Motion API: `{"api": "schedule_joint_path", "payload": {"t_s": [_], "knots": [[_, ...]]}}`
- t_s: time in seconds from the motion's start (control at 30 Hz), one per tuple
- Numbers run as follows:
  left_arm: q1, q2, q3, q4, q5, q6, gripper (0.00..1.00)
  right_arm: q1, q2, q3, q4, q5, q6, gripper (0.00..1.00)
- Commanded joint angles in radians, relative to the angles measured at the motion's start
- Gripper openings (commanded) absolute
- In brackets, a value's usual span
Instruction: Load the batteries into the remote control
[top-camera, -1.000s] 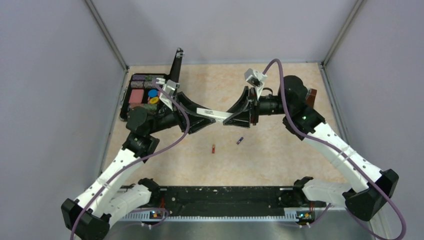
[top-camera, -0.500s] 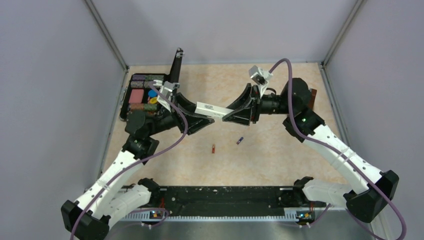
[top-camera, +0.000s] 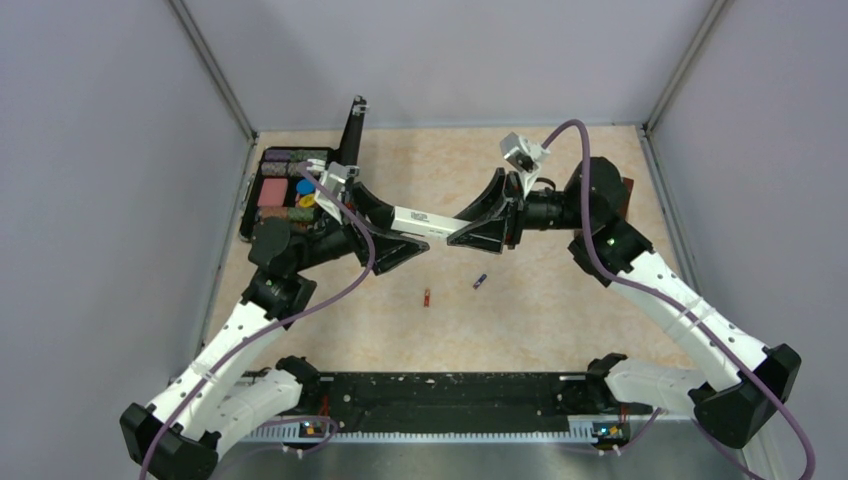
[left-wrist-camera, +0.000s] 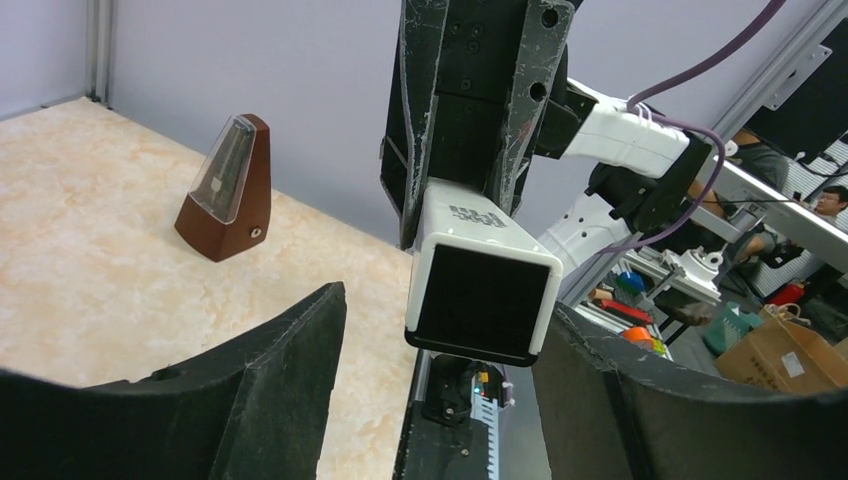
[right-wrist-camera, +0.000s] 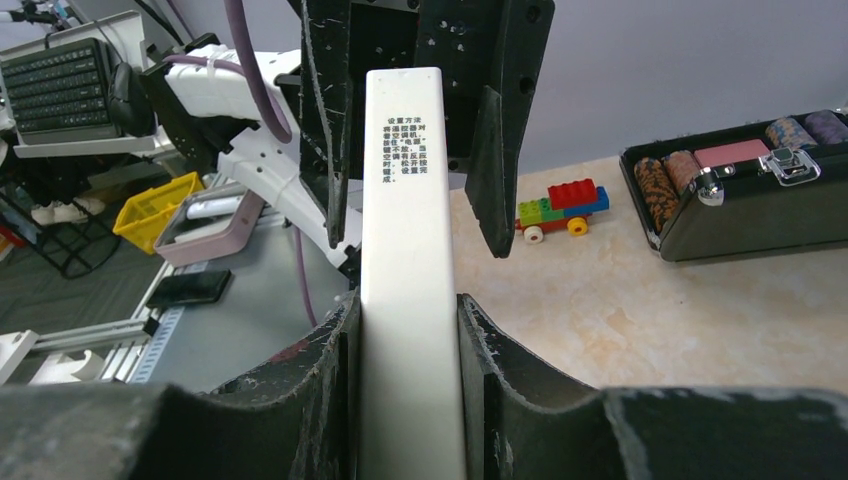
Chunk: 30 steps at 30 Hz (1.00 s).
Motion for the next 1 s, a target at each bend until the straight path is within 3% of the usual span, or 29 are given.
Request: {"api": "schedule_joint_path", "payload": {"t_s": [0.0,0.17,0.57,0.83,0.97], "knots": [[-0.002,-0.015,0.042,0.053,0.022,0.011,0.72,0.004,-0.018,-0.006,0.027,-0.011,-0.024,0.00],[-0.002,-0.018,0.041,0.068,0.003,0.010,0.72,0.005,-0.013,-0.006,0.021,-0.016,-0.026,0.00],[-0.001,-0.002,0.036,0.101,0.010,-0.009,0.56,0.005,0.008,0.013,-0.017,-0.024,-0.040,0.00],[-0.002,0.003,0.036,0.104,0.023,-0.011,0.51,0.004,0.011,0.014,-0.016,-0.031,-0.036,0.00],[-0.002,0.006,0.037,0.110,0.033,-0.012,0.39,0.005,0.013,0.013,-0.018,-0.030,-0.037,0.00]]}}
